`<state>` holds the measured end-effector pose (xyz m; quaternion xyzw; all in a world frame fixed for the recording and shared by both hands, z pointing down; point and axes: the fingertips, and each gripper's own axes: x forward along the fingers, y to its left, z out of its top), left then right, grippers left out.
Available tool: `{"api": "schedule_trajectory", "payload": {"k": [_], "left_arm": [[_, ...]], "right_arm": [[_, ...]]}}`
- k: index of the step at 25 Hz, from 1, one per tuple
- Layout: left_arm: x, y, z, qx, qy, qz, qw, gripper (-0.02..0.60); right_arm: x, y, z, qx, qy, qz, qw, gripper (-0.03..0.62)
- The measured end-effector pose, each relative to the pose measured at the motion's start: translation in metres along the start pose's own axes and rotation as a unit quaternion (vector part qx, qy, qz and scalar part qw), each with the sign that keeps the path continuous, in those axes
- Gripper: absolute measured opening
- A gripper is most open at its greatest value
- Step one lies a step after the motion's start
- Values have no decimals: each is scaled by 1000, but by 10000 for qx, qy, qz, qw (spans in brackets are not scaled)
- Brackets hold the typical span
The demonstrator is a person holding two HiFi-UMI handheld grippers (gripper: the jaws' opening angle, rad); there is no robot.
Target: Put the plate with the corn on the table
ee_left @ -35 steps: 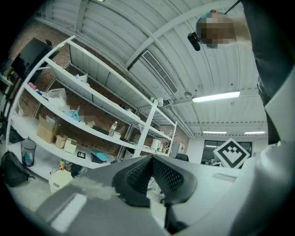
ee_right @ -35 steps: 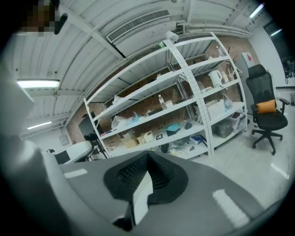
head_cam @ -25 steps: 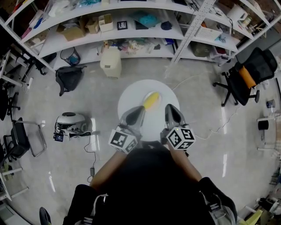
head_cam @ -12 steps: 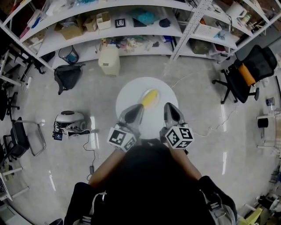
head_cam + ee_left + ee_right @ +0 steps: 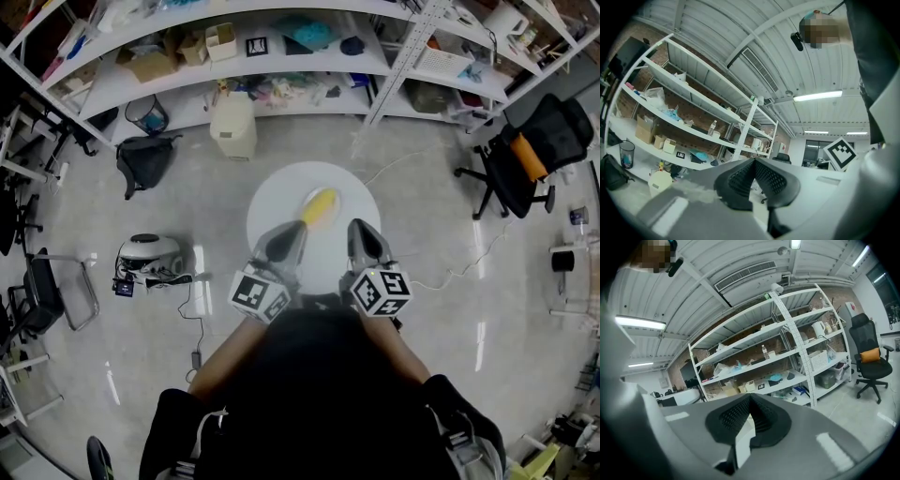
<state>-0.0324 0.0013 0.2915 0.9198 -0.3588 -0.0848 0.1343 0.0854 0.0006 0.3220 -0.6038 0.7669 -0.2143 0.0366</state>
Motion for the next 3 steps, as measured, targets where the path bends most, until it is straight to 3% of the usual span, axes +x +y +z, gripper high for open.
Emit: {"api": "schedule_trajectory", "payload": {"k": [3], "left_arm": [[1,-1,0,5,10,-7,10000,5]], "right_arm": [[-1,0,-1,-30,32,-4,10000,8]]}}
